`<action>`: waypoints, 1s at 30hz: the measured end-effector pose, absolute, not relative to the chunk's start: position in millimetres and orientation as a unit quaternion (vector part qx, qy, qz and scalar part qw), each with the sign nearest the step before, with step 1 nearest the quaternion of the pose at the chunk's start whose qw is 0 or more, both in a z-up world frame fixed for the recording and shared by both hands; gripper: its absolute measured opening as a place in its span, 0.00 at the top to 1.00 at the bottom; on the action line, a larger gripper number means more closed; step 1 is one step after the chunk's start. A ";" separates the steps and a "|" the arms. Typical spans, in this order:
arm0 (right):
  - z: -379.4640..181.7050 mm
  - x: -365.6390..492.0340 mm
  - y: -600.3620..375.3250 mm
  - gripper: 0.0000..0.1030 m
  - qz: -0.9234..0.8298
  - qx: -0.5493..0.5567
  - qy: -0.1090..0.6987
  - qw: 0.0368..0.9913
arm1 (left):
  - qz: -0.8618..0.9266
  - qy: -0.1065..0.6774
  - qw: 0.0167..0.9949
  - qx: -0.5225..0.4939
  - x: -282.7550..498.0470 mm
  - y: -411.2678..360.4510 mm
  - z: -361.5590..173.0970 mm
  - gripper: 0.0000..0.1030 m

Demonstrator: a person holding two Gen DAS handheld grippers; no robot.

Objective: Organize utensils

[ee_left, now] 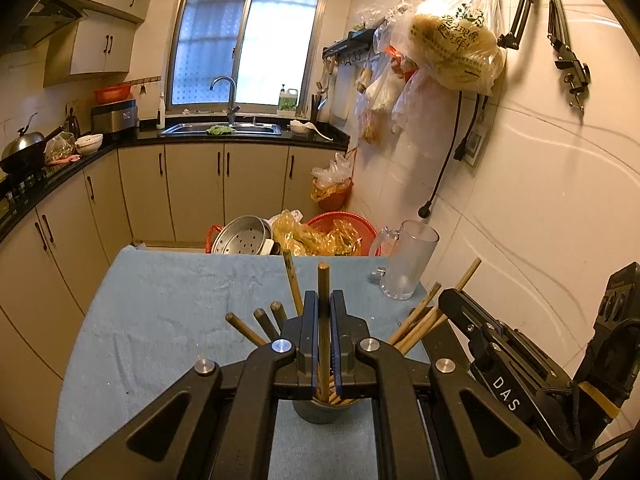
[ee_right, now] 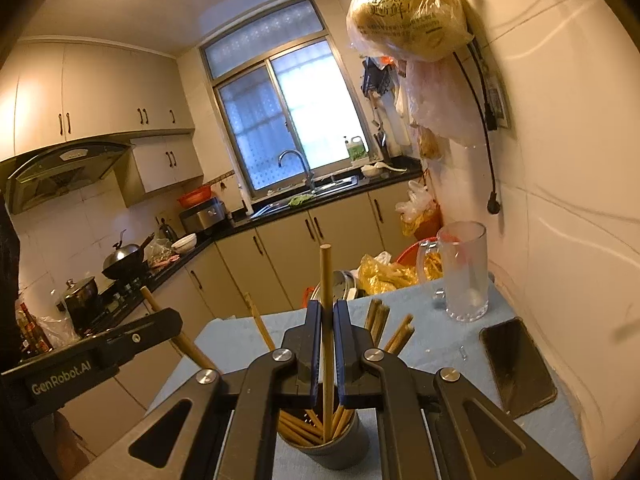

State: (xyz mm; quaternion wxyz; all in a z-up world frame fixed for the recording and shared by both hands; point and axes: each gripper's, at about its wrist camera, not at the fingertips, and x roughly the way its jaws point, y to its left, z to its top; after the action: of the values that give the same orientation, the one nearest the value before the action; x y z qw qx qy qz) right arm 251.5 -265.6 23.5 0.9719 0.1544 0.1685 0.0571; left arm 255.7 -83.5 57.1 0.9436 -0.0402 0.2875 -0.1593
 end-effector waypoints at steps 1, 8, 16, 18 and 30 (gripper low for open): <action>22.8 251.4 -265.5 0.93 0.058 0.154 0.169 0.972 | -0.159 0.288 0.944 -0.038 255.1 -83.4 56.0 0.94; 11.6 254.0 -267.6 0.93 0.065 0.157 0.184 0.968 | -0.160 0.300 0.940 -0.041 258.7 -83.0 48.8 0.95; 2.3 260.5 -262.8 0.91 0.076 0.153 0.207 0.963 | -0.157 0.307 0.938 -0.041 261.6 -83.3 42.2 0.94; 0.7 261.3 -262.3 0.90 0.073 0.152 0.210 0.963 | -0.155 0.310 0.937 -0.044 262.1 -82.6 39.2 0.94; 4.6 238.9 -273.2 0.77 0.092 0.184 0.213 0.955 | -0.146 0.309 0.939 -0.040 238.2 -75.1 35.8 0.61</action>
State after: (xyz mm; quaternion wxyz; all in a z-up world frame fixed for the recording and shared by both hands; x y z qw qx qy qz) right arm 238.9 -273.2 4.6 0.9551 0.1841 0.2135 0.0915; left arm 238.2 -75.1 35.8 0.9390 -0.0402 0.3086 -0.1462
